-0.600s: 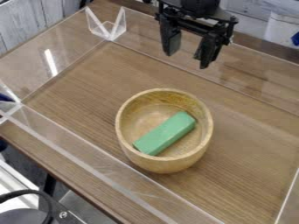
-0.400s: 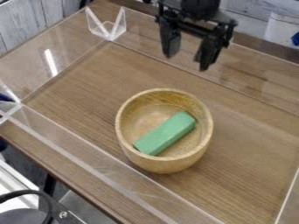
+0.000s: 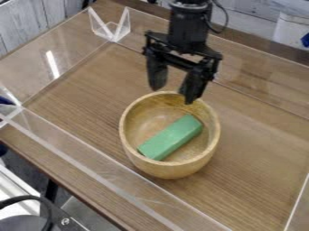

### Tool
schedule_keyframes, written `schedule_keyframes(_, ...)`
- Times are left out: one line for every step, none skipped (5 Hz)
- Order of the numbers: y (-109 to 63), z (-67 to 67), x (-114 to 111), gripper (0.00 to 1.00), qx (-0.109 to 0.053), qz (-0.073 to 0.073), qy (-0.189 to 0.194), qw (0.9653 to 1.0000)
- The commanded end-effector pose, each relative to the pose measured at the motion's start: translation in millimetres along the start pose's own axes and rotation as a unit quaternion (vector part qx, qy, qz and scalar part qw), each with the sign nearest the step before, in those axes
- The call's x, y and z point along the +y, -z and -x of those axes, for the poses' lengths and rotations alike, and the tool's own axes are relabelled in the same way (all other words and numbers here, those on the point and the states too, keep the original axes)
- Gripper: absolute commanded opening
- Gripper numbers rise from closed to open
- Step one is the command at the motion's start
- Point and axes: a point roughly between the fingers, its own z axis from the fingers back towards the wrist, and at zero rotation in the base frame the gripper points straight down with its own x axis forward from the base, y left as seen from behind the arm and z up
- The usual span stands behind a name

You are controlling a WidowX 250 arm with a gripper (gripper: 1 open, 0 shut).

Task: Remove the green block from inside the brown bowl and put it on the table

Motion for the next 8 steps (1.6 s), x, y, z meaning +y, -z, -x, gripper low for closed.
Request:
schedule_keyframes(-15.3,9.5,5.4,1.00,-0.022,0.006,0.033,0.9992)
schedule_keyframes(-1.6,15.6,3.6,1.00,-0.021,-0.006,0.040,0.9989)
schedule_keyframes(19.7,23.1,0.4,1.00,-0.026,-0.020,0.053,0.9980)
schedule_keyframes(35.7,24.0,0.6,1.00,-0.010,-0.016,0.065,0.9977)
schedule_keyframes(42.3,23.1,0.0,1.00,0.001,-0.012,0.075,0.9971)
schedule_keyframes(54.0,18.4,-0.6,1.00,0.019,-0.003,0.070,0.9974)
schedule_keyframes(64.8,12.8,-1.1,1.00,0.038,0.006,0.065,0.9972)
schedule_keyframes(64.1,7.5,-3.0,1.00,0.044,-0.015,0.068,0.9966)
